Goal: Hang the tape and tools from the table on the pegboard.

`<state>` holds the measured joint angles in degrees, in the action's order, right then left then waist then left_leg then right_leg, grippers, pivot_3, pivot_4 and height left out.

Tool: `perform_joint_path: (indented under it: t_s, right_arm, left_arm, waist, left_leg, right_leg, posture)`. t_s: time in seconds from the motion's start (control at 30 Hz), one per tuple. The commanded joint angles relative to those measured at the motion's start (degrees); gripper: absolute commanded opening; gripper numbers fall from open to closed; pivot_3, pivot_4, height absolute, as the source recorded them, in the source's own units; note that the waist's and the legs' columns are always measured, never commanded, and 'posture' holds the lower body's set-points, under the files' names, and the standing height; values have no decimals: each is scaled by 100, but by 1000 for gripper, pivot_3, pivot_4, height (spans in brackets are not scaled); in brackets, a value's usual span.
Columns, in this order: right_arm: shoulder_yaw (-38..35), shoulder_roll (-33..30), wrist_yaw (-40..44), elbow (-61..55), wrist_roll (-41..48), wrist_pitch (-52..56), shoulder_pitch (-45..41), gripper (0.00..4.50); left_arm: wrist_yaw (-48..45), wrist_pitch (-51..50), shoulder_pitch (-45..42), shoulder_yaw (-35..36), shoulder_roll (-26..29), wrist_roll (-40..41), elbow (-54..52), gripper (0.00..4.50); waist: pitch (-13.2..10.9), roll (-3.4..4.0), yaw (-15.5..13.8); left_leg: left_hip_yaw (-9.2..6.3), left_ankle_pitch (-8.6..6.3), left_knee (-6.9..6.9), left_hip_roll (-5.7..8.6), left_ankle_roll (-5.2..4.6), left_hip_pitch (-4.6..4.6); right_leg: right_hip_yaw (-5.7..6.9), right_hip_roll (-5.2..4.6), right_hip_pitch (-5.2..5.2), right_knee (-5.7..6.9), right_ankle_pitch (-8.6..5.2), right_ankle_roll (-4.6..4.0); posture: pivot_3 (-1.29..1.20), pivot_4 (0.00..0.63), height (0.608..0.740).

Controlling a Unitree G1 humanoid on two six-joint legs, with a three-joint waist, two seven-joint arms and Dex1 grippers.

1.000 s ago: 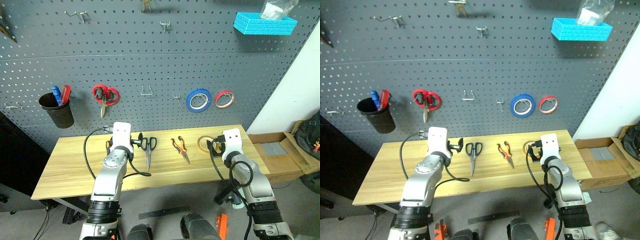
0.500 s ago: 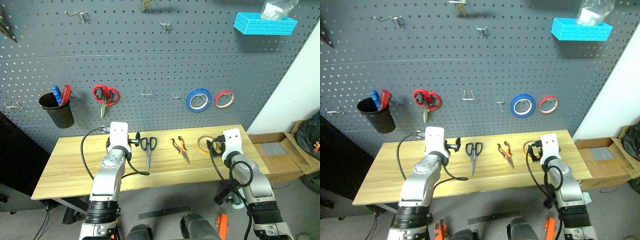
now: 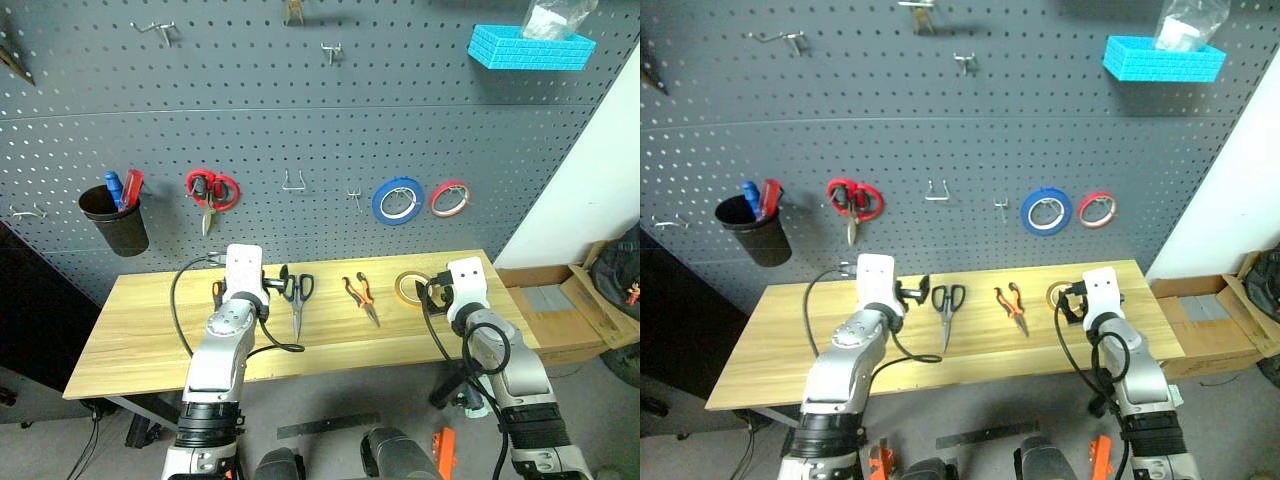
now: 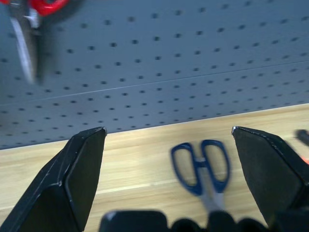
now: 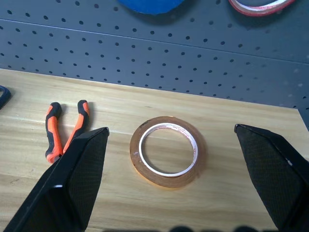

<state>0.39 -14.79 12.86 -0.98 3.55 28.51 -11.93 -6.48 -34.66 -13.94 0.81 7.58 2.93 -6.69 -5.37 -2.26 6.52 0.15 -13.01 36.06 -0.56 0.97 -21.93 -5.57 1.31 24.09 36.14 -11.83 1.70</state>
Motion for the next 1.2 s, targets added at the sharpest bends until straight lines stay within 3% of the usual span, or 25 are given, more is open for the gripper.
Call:
perform_joint_path:
  t_s: [0.03,0.27,0.57,0.7,0.93,1.2]
  right_arm:
    - [174,-166,674,219,178,-84,-401,4500]
    - [444,-455,1621,1298,168,-256,-1234,4500]
    - [395,-260,1768,3342,55,-979,-2460,4500]
    - [348,-217,1779,3831,60,-1152,-2751,4500]
    - [58,-268,1666,5303,73,-1555,-3296,4500]
    - [-417,-22,1158,5831,296,-771,-3607,4500]
  left_arm:
    - [-955,-97,-381,-751,140,226,-179,4478]
    - [-2266,-458,-1282,-1624,501,377,415,4478]
    - [-2976,395,-2404,-2112,355,44,2232,4478]
    - [-3178,540,-2601,-2132,327,-11,2456,4478]
    - [-3383,810,-2768,-2252,249,-233,2686,4478]
    - [-3429,804,-2753,-2197,273,-346,2633,4478]
  waist:
    - [-52,-6,1]
    - [-397,7,10]
    - [-930,6,-29]
    - [-1068,-3,-114]
    - [-1236,-1,-175]
    - [-1300,-3,-154]
  left_leg:
    - [0,0,1,3,0,3]
    - [7,3,15,8,-4,21]
    - [-3,-16,4,-9,-27,-28]
    - [0,-18,24,4,-24,-117]
    - [-13,-40,85,16,-25,-151]
    - [-27,-43,97,17,-26,-154]
  right_leg:
    - [1,0,-2,0,-5,-9]
    - [-2,13,-16,3,-8,-14]
    - [-3,24,27,18,-5,15]
    - [-5,-17,133,85,-2,11]
    - [6,-40,136,83,-2,18]
    - [-4,-44,136,82,8,41]
  posture:
    - [-55,128,740]
    - [-50,217,740]
    - [-59,326,740]
    - [-55,348,740]
    - [-49,363,740]
    - [-44,363,740]
